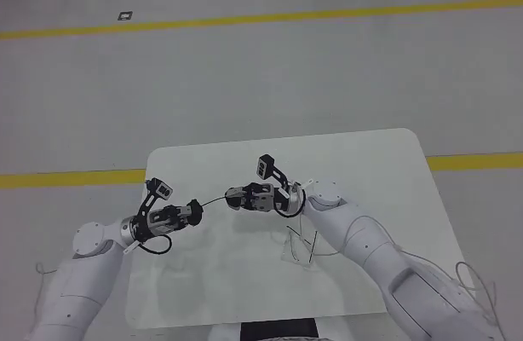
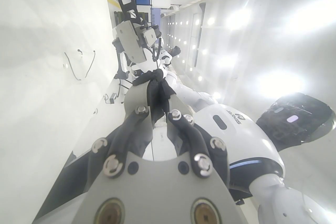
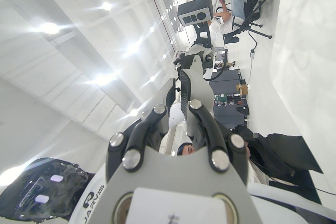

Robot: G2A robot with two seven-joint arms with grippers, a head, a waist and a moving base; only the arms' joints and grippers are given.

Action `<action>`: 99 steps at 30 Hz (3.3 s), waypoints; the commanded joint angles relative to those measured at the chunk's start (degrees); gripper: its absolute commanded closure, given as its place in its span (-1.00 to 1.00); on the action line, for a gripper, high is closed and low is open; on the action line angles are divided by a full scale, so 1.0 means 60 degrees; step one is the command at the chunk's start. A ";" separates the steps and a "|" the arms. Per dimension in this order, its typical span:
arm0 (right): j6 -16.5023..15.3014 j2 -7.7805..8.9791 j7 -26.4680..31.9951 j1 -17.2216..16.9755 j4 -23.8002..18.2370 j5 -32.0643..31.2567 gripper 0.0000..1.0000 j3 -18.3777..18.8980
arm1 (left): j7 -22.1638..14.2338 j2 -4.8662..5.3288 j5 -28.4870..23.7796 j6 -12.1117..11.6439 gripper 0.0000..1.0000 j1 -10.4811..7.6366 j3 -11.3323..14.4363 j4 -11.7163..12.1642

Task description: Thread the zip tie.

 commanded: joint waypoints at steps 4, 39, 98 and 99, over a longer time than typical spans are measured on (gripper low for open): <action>-0.0032 0.0004 -0.0003 -0.0027 -0.0024 -0.0121 0.86 0.0113 | 0.0000 0.0000 0.0000 0.0000 1.00 0.0000 0.0000 0.0000; -0.0881 -0.0059 0.0368 -0.0246 -0.0247 -0.0731 1.00 0.0541 | 0.0000 0.0000 0.0000 0.0000 1.00 0.0000 0.0000 0.0000; -0.1360 0.0384 -0.1906 -0.2917 -0.3807 -0.1892 1.00 0.1790 | 0.0000 0.0000 0.0000 0.0000 -1.00 0.0000 0.0000 0.0000; -0.1360 0.0385 -0.1961 -0.3051 -0.3962 -0.1954 1.00 0.1830 | 0.0000 0.0000 0.0000 0.0000 -1.00 0.0000 0.0000 0.0000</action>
